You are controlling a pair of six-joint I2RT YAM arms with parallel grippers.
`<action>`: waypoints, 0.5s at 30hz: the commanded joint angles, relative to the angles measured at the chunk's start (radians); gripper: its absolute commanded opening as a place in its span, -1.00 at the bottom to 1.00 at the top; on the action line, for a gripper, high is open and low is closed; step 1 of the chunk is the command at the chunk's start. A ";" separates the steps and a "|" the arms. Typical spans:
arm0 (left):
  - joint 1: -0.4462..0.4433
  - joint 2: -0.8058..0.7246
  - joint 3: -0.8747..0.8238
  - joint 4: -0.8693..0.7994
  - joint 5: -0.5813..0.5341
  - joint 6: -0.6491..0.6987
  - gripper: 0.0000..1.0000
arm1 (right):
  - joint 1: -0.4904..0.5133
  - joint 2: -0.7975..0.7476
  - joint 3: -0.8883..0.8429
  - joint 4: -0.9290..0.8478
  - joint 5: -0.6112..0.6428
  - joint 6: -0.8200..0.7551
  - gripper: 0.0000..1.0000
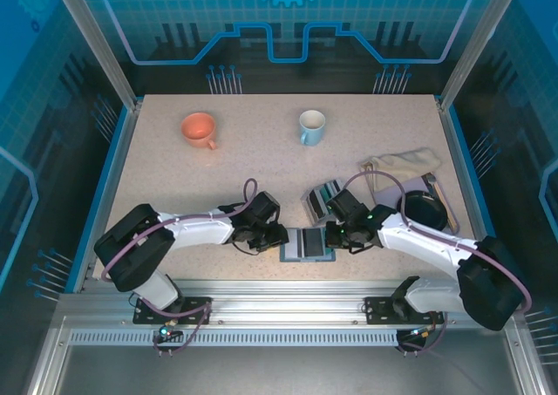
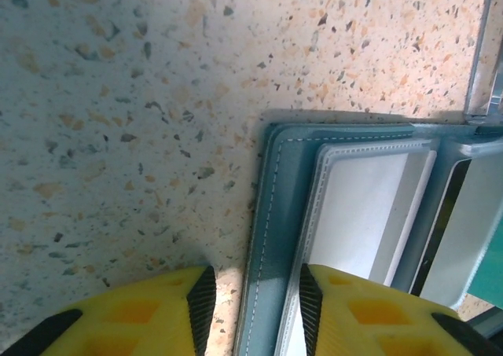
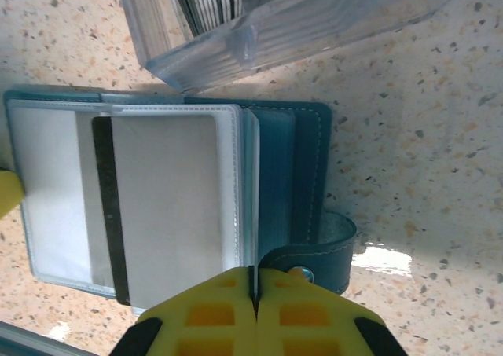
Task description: Put the credit cards into the card holder
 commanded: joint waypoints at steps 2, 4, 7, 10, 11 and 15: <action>-0.043 0.061 -0.001 0.049 0.034 -0.016 -0.32 | 0.001 -0.068 -0.048 0.050 -0.058 0.035 -0.94; -0.046 0.063 0.000 0.054 0.032 -0.019 -0.35 | -0.003 -0.105 -0.053 0.064 -0.078 0.037 -0.93; -0.049 0.063 0.001 0.057 0.029 -0.022 -0.39 | -0.005 -0.150 -0.047 0.069 -0.110 0.035 -0.92; -0.054 0.058 0.002 0.067 0.027 -0.021 -0.42 | -0.005 -0.154 -0.055 0.144 -0.195 0.030 -0.89; -0.055 0.058 0.004 0.069 0.025 -0.023 -0.43 | -0.004 -0.142 -0.057 0.175 -0.221 0.037 -0.89; -0.057 0.051 0.004 0.076 0.024 -0.025 -0.49 | 0.005 -0.096 -0.052 0.231 -0.248 0.056 -0.89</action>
